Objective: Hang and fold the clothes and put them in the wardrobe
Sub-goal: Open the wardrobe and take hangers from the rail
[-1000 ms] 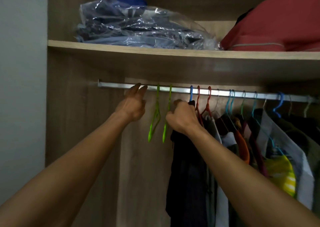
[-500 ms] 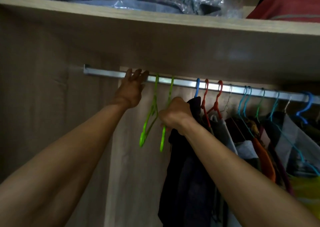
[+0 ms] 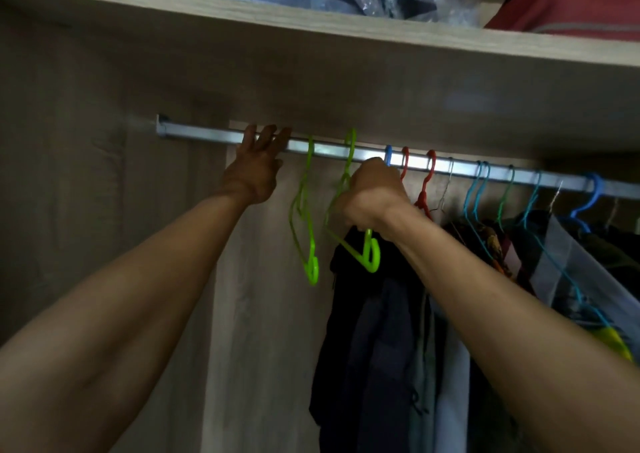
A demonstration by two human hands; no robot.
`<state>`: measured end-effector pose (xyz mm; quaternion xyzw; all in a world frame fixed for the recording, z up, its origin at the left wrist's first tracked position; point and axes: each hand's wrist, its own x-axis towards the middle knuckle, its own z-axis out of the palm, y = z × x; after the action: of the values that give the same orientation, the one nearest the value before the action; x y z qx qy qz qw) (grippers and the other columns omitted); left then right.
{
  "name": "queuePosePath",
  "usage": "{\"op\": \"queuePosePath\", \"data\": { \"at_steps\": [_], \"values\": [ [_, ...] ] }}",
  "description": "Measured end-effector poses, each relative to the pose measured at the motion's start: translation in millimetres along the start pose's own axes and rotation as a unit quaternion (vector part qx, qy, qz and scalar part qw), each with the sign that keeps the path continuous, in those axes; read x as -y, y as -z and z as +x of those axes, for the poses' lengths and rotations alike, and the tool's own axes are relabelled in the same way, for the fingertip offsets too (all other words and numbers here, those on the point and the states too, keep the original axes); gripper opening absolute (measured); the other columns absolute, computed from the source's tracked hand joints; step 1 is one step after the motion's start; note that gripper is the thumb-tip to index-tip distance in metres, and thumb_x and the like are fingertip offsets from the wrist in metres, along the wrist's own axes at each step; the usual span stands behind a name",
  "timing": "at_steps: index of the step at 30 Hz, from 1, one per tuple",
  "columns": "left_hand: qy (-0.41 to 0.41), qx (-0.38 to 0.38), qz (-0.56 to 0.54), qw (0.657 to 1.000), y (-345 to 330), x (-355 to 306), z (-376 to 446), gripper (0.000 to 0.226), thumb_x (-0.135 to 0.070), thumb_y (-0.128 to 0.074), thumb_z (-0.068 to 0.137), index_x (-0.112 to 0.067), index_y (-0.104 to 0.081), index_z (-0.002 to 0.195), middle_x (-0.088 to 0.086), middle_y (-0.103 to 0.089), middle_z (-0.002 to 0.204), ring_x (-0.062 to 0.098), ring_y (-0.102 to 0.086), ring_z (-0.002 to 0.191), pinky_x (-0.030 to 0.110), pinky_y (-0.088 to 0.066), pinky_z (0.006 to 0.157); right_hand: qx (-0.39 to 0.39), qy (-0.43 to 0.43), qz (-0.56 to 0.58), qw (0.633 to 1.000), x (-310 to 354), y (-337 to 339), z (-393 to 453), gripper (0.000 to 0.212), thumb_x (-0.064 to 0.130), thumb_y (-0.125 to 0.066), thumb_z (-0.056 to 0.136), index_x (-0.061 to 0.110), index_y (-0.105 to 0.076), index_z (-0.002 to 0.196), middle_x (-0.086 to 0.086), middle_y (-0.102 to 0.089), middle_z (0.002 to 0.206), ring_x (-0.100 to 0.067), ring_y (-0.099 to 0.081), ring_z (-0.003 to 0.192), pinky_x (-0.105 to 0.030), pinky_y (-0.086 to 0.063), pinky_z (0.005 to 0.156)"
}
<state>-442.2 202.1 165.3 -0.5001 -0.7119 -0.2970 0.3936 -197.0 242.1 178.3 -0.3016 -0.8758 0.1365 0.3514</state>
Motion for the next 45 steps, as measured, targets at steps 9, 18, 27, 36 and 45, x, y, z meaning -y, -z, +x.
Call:
{"op": "queuePosePath", "data": {
  "at_steps": [9, 18, 27, 36, 45],
  "values": [
    [0.035, 0.128, 0.028, 0.991, 16, 7, 14, 0.071, -0.021, -0.044, 0.101, -0.021, -0.002, 0.159, 0.016, -0.013, 0.164, 0.034, -0.002, 0.153, 0.047, -0.004, 0.123, -0.020, 0.014, -0.040, 0.999, 7, 20, -24, 0.022, 0.014, -0.059, 0.080, 0.001, -0.060, 0.099, -0.018, -0.063, 0.106, -0.034, -0.062, 0.107, -0.022, -0.039, 0.067],
    [0.091, 0.166, -0.029, 0.982, 51, -41, -11, 0.065, -0.022, -0.045, 0.104, -0.014, -0.011, 0.158, 0.014, -0.007, 0.165, 0.031, -0.005, 0.152, 0.034, -0.007, 0.120, -0.039, -0.002, 0.022, 0.999, -22, 62, -85, 0.017, 0.009, -0.058, 0.076, 0.002, -0.069, 0.088, -0.012, -0.073, 0.071, -0.026, -0.071, 0.059, -0.041, -0.061, 0.053],
    [0.037, -0.064, -0.189, 0.979, 98, -111, -71, 0.034, -0.028, -0.058, 0.094, -0.009, -0.066, 0.121, 0.011, -0.069, 0.118, 0.025, -0.062, 0.115, 0.023, -0.041, 0.091, -0.018, 0.022, 0.127, 0.991, -51, 136, -174, 0.026, 0.003, -0.060, 0.095, 0.014, -0.067, 0.117, 0.017, -0.061, 0.046, -0.003, -0.051, 0.034, -0.019, -0.039, 0.031],
    [-0.089, 0.091, -0.267, 0.955, 144, -203, -131, 0.044, -0.052, -0.045, 0.098, -0.021, -0.069, 0.117, -0.009, -0.072, 0.110, 0.004, -0.065, 0.105, 0.032, -0.051, 0.092, 0.029, 0.118, 0.197, 0.973, -76, 194, -226, 0.036, -0.003, -0.065, 0.091, 0.023, -0.073, 0.115, 0.004, -0.077, 0.094, -0.012, -0.045, 0.041, -0.018, -0.036, 0.036],
    [0.033, 0.053, -0.130, 0.990, 215, -225, -220, 0.039, -0.039, -0.053, 0.100, -0.005, -0.057, 0.082, 0.009, -0.051, 0.067, 0.020, -0.043, 0.063, 0.026, -0.037, 0.060, 0.226, 0.185, 0.271, 0.917, -93, 179, -226, 0.045, 0.024, -0.080, 0.081, 0.036, -0.065, 0.122, -0.001, -0.074, 0.108, -0.015, -0.063, 0.057, -0.026, -0.050, 0.044]
  ]
}}
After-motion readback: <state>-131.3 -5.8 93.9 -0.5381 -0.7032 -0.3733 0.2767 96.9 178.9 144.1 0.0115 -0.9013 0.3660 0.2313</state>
